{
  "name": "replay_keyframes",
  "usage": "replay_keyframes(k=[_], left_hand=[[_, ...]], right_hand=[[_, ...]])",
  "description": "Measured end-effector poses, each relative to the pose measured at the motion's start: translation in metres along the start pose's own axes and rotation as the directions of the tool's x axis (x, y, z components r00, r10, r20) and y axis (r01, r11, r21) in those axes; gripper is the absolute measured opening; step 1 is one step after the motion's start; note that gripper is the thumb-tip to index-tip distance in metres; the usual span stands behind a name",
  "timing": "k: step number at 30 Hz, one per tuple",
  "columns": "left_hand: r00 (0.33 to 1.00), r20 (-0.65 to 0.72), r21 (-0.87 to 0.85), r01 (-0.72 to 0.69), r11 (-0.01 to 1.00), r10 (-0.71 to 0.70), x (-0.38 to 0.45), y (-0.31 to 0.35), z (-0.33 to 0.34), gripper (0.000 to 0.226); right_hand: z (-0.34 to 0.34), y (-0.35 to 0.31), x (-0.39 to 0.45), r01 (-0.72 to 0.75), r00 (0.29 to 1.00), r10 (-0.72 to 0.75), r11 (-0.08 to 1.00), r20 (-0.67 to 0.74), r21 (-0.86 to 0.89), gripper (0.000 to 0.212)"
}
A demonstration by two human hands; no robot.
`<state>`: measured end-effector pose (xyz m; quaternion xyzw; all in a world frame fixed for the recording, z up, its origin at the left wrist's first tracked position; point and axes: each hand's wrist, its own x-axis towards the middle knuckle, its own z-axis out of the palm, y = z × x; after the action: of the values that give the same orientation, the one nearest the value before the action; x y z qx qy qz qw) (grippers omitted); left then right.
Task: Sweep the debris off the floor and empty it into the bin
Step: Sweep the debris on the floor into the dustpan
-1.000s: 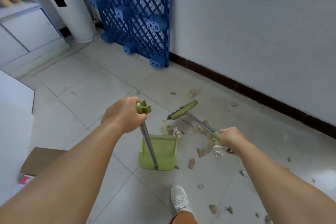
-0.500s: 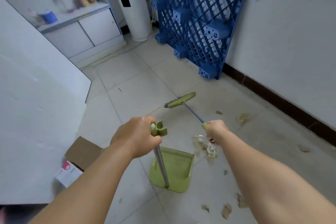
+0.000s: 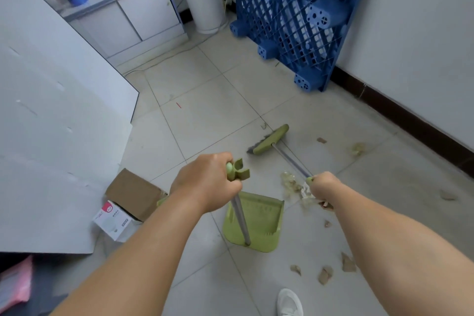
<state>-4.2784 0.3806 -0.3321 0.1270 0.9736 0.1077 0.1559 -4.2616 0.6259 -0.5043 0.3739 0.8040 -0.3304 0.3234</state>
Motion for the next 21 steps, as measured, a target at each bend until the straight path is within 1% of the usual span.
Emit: replay_keyframes(k=[1, 3, 5, 6, 7, 8, 12, 13, 15, 16, 18, 21], left_hand=[[1.0, -0.004, 0.002, -0.008, 1.0, 0.008, -0.01, 0.001, 0.0, 0.012], [1.0, -0.019, -0.004, -0.022, 1.0, 0.022, -0.035, 0.002, 0.0, 0.012], [0.999, -0.035, -0.01, -0.038, 0.999, 0.038, -0.066, 0.001, 0.003, 0.012], [0.998, -0.046, -0.014, -0.046, 0.999, 0.045, -0.081, 0.0, 0.005, 0.012], [0.997, -0.058, -0.015, -0.057, 0.998, 0.056, -0.099, -0.001, 0.008, 0.011], [0.995, -0.067, -0.012, -0.07, 0.997, 0.069, -0.119, -0.002, 0.012, 0.01], [0.992, -0.077, -0.007, -0.104, 0.995, 0.103, -0.184, -0.002, 0.028, 0.009], [0.991, -0.077, -0.003, -0.112, 0.994, 0.111, -0.199, -0.001, 0.031, 0.009], [0.989, -0.081, -0.005, -0.125, 0.992, 0.124, -0.225, 0.001, 0.036, 0.009], [0.988, -0.082, -0.006, -0.13, 0.992, 0.129, -0.236, 0.004, 0.037, 0.008], [0.987, -0.077, -0.011, -0.139, 0.99, 0.138, -0.25, 0.01, 0.037, 0.007], [0.984, -0.075, -0.014, -0.16, 0.987, 0.159, -0.267, 0.02, 0.036, 0.008]], right_hand=[[0.004, 0.019, -0.012, -0.019, 1.0, 0.019, 0.998, 0.002, -0.054, 0.022], [0.015, 0.06, -0.039, -0.037, 0.999, 0.037, 0.997, -0.006, -0.068, 0.028], [0.028, 0.102, -0.066, -0.038, 0.999, 0.036, 0.994, -0.023, -0.102, 0.027], [0.035, 0.121, -0.079, -0.057, 0.998, 0.054, 0.996, -0.031, -0.075, 0.024], [0.043, 0.142, -0.093, -0.046, 0.998, 0.043, 0.995, -0.042, -0.084, 0.022], [0.053, 0.163, -0.111, -0.067, 0.997, 0.063, 0.995, -0.053, -0.074, 0.021], [0.083, 0.241, -0.168, -0.135, 0.99, 0.134, 0.991, -0.038, -0.009, 0.013], [0.089, 0.261, -0.181, -0.175, 0.984, 0.174, 0.984, -0.042, -0.015, 0.015], [0.098, 0.299, -0.21, -0.28, 0.959, 0.278, 0.96, -0.05, -0.025, 0.028], [0.101, 0.317, -0.223, -0.312, 0.949, 0.31, 0.95, -0.063, -0.023, 0.029], [0.104, 0.345, -0.245, -0.334, 0.939, 0.332, 0.942, -0.088, -0.017, 0.026], [0.101, 0.372, -0.272, -0.328, 0.93, 0.331, 0.943, -0.158, 0.046, 0.033]])
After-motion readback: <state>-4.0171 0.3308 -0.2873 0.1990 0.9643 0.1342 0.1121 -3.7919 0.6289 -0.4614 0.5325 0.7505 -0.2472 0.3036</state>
